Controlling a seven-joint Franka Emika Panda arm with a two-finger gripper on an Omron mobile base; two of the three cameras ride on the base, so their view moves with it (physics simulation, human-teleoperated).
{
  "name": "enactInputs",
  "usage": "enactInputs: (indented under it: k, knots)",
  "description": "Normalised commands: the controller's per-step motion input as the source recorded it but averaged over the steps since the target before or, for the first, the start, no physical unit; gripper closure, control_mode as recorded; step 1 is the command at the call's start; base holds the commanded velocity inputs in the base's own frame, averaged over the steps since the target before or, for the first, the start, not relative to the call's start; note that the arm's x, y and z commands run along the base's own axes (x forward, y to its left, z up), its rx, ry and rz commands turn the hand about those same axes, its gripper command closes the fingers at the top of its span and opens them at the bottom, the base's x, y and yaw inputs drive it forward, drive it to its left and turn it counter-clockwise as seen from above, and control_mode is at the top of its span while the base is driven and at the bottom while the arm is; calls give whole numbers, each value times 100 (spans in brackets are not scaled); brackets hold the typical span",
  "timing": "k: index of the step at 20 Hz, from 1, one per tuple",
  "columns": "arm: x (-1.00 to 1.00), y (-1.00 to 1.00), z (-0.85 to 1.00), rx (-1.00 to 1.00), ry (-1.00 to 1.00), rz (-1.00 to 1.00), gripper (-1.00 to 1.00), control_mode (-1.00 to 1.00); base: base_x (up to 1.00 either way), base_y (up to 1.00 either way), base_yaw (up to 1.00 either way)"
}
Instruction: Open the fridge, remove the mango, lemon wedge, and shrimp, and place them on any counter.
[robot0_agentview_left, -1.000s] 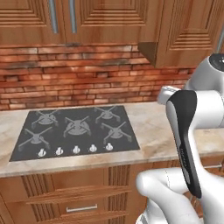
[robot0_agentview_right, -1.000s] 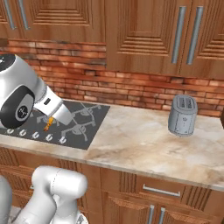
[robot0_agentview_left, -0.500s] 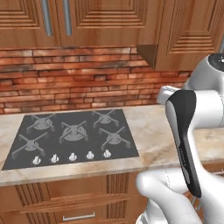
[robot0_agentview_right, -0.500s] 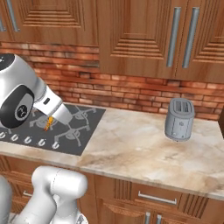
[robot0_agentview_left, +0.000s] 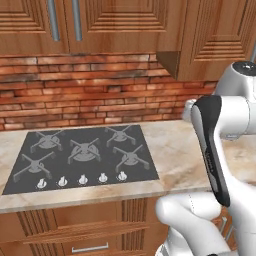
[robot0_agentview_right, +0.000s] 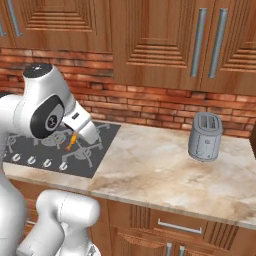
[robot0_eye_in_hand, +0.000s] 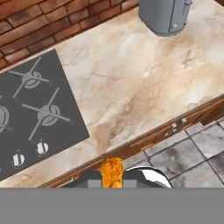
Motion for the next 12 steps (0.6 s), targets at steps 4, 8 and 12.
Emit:
enactInputs:
  k: [4,8,12]
  knots:
    - [36,-28,-47,4,11,0,100,-100,0,0,0]
    - [48,-24,-57,4,12,0,100,-100,0,0,0]
    - [63,-16,-70,0,5,0,100,-100,0,0,0]
